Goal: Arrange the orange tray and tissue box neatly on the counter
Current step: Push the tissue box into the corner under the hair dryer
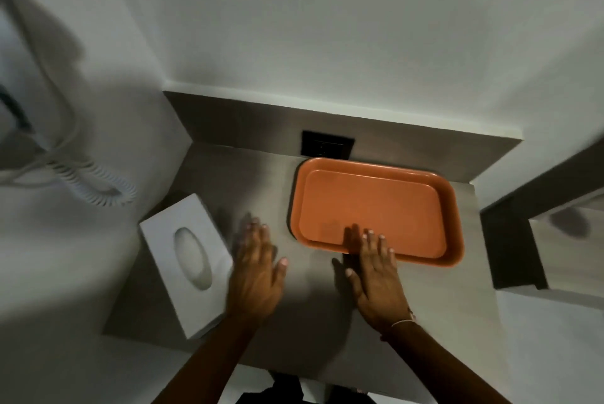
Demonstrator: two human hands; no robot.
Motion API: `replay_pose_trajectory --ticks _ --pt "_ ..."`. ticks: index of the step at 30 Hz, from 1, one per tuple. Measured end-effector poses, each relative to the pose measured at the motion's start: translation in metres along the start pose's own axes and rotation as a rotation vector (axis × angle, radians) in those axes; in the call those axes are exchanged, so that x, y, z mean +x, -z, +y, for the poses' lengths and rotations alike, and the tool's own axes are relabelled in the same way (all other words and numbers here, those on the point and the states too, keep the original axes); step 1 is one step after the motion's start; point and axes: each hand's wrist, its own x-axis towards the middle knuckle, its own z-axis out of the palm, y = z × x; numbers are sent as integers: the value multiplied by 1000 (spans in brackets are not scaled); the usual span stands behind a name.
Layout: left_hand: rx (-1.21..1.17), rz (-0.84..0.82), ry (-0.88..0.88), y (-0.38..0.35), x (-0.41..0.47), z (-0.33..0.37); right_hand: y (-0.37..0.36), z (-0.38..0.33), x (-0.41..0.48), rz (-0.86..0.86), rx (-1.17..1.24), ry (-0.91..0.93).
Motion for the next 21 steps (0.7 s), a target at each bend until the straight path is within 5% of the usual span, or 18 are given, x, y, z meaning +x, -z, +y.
replay_pose_trajectory --ticks 10,21 --pt "-164 91 589 42 -59 -121 -63 -179 79 -220 168 492" --pt "-394 91 662 33 -61 -118 -89 -204 82 -399 443 292"
